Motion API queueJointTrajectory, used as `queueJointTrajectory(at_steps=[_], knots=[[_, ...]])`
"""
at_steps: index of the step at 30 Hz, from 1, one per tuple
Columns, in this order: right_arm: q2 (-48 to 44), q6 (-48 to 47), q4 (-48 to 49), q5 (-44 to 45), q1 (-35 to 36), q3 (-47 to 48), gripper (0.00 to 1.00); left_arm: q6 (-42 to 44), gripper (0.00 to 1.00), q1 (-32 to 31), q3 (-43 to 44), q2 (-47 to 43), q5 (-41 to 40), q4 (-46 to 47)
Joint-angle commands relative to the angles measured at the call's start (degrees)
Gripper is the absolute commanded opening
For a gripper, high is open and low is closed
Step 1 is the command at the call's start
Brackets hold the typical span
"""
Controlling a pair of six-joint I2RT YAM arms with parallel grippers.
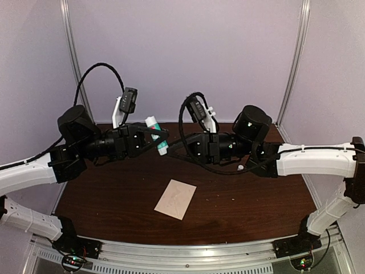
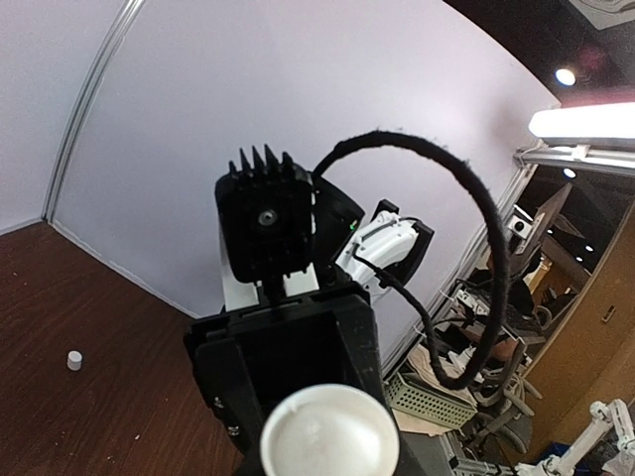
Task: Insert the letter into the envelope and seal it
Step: Screw the solid glue into position.
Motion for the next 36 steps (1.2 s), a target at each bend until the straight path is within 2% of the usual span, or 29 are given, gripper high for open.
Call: queueJointTrajectory(at_steps=[1, 5, 11, 15, 19, 24, 27, 31, 36], knots=[[0.9, 2.8, 6.1, -2.2, 0.4, 1.6, 0.38, 0.6, 0.0, -0.3, 2.0, 0.2, 1.4, 3.4], [1.5, 3.8, 7.4, -2.4, 0.5, 1.5, 0.27, 0.4, 0.0, -0.3, 2.0, 0.3, 1.5, 3.6], [1.8, 3.7, 6.0, -1.4, 0.4, 2.1, 0.24, 0.7, 0.0, -0.3, 1.7, 0.6, 1.3, 2.6], [2.3, 2.9, 3.0, -0.2, 0.4, 2.9, 0.17, 1.4, 0.0, -0.3, 1.8, 0.8, 0.6, 1.2], [2.6, 1.6, -0.5, 1.7, 0.4, 3.3, 0.08, 2.8, 0.0, -0.3, 2.1, 0.4, -2.2, -1.9], [2.2, -1.6, -7.1, 5.4, 0.4, 4.5, 0.04, 4.6, 0.0, -0.3, 2.4, -0.4, -7.7, -7.1], [2.1, -5.8, -15.5, 10.2, 0.4, 6.8, 0.0, 5.2, 0.0, -0.3, 3.4, -0.4, -11.9, -11.8], [2.7, -12.2, -28.4, 20.0, 0.9, 11.6, 0.0, 4.2, 0.0, -0.3, 3.4, 0.2, -16.7, -14.2], [7.2, -21.2, -49.6, 43.1, 5.8, 23.6, 0.0, 0.1, 0.0, -0.4, 3.2, 1.5, -23.1, -16.3]])
